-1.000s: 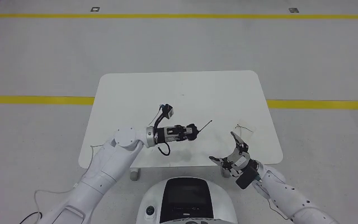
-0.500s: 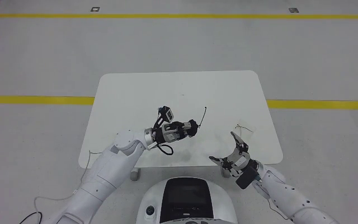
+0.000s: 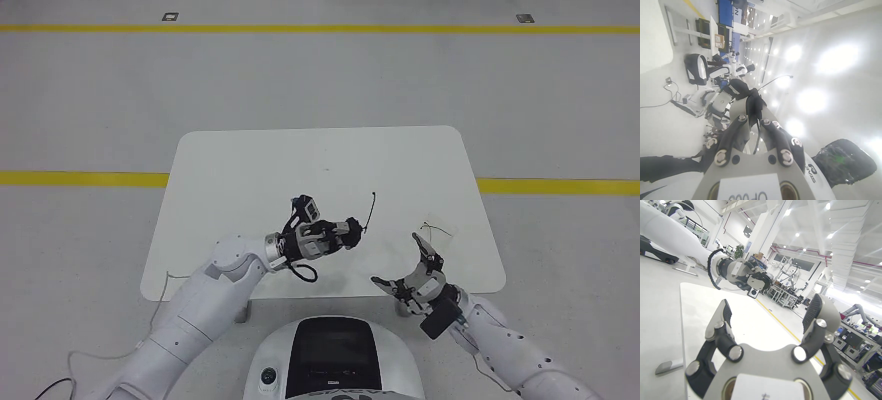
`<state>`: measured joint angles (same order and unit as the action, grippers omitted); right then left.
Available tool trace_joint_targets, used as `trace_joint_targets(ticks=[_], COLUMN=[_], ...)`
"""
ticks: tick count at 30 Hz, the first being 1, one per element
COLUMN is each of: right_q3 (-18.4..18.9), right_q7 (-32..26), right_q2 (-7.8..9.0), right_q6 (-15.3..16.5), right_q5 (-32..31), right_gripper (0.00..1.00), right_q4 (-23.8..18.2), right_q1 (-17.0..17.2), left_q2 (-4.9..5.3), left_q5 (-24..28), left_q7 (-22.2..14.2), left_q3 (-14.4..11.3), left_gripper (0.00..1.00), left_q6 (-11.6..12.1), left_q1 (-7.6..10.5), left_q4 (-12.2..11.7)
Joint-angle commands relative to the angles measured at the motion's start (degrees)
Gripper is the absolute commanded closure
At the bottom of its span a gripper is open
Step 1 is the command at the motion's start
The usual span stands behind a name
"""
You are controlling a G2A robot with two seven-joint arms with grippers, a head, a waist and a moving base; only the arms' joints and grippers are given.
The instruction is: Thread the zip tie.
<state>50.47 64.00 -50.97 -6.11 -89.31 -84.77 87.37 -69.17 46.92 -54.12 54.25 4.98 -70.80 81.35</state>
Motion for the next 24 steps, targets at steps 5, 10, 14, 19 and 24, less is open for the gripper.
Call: trace_joint_targets(ticks=[5, 10, 14, 19, 24], right_q3=[-0.87, -1.91, -1.91, -1.31, -0.51], right_q7=[0.03, -0.13, -0.13, -2.14, -2.77], right_q2=[-1.71, -2.98, -2.98, -3.20, -4.00], right_q6=[-3.77, -2.92, -2.92, -4.31, -6.37], right_q5=[2.37, 4.61, 4.61, 4.47, 5.94], right_gripper=[0.00, 0.00, 0.00, 0.00, 0.00], right_q4=[-0.08, 1.81, 1.81, 0.98, -0.28], right_q1=[-0.88, -2.04, -2.04, -1.71, -1.13], left_q2=[-0.40, -0.44, -0.44, -0.63, -1.07], left_q5=[3.73, 1.38, 1.38, 2.82, 3.92], left_q7=[-1.49, -2.38, -2.38, -0.61, 0.00], left_q3=[-0.93, -1.24, -1.24, -1.80, -3.04], left_gripper=[1.00, 1.00, 1.00, 1.00, 1.00], left_q6=[-0.28, 2.82, 2.82, 2.33, 2.73], left_q1=[0.36, 1.02, 1.02, 0.29, 0.55], left_q4=[-0.59, -0.50, -0.50, 0.28, -0.34])
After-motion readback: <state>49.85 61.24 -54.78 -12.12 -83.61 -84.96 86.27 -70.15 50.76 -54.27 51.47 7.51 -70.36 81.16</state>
